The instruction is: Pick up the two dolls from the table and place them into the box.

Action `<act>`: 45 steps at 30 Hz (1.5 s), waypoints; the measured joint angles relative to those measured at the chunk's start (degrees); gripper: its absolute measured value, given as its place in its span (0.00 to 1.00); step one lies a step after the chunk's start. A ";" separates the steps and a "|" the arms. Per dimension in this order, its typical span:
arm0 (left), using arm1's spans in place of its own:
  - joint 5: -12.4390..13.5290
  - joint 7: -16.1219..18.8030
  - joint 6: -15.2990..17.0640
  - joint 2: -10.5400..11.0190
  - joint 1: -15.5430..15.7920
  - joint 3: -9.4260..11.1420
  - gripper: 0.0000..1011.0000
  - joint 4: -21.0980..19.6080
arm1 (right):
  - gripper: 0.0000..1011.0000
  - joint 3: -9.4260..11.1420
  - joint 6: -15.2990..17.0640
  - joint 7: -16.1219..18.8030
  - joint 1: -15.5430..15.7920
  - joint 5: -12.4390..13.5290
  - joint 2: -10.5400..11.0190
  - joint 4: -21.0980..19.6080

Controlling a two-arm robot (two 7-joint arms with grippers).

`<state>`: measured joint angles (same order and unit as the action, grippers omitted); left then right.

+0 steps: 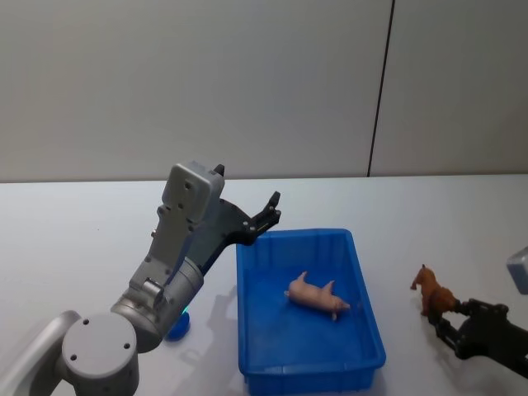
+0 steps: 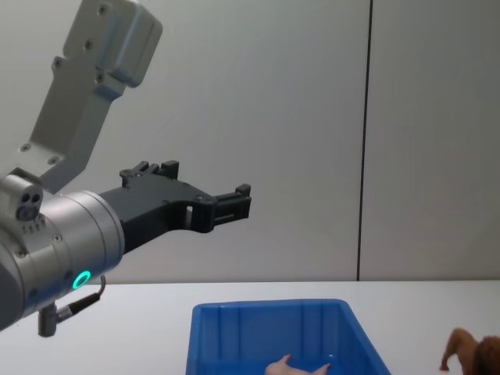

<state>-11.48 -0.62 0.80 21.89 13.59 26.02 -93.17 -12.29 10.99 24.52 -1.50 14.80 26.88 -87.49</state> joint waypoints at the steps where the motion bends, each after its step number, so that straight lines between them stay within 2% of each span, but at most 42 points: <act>1: 0.00 0.00 0.00 0.00 0.00 0.00 0.99 0.00 | 0.37 0.00 -0.36 -0.08 -0.07 0.05 -0.04 0.00; 10: 0.00 0.00 0.00 0.00 0.00 0.00 0.99 0.00 | 0.37 -0.05 -4.46 -0.33 -0.81 0.02 -0.53 -0.14; 15: 0.00 0.00 0.00 -0.01 0.00 0.00 0.99 0.00 | 0.37 -0.19 -6.60 0.95 -1.50 -0.05 -0.85 -0.30; 21: 0.00 0.00 0.00 0.00 0.00 0.00 0.99 0.00 | 0.37 -0.63 -8.66 4.18 -3.23 0.10 -1.65 -0.39; 34: 0.00 0.00 0.00 0.00 0.00 0.00 0.99 0.00 | 0.37 -2.52 -9.17 12.31 -7.70 -0.33 -4.32 1.00; 37: 0.00 0.00 0.00 0.00 0.00 0.00 0.99 0.00 | 0.42 -3.23 -8.86 14.30 -8.92 -0.74 -5.26 1.73; 38: 0.00 0.00 0.00 0.00 0.00 0.00 0.99 0.00 | 0.48 -3.48 -8.75 14.81 -9.35 -0.87 -5.58 1.98; 40: 0.00 0.00 0.00 0.00 0.00 0.00 0.99 0.00 | 0.49 -4.02 -8.38 16.18 -10.28 -1.26 -6.35 2.60; 41: 0.00 0.00 0.00 0.00 0.00 0.00 0.99 0.00 | 0.56 -4.40 -8.15 16.91 -10.91 -1.48 -6.84 3.05; 43: 0.00 0.00 0.00 0.00 0.00 0.00 0.99 0.00 | 0.60 -4.70 -7.98 17.52 -11.40 -1.67 -7.22 3.41; 44: 0.00 0.00 0.00 0.00 0.00 0.00 0.99 0.00 | 0.66 -4.84 -7.88 17.87 -11.64 -1.81 -7.39 3.60; 45: 0.00 0.00 0.00 0.00 0.00 0.00 0.99 0.00 | 0.68 -5.11 -7.75 18.33 -12.10 -1.99 -7.72 3.98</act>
<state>-11.48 -0.62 0.80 21.89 13.59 26.02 -93.17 -17.40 3.24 42.85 -13.59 12.80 19.16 -83.50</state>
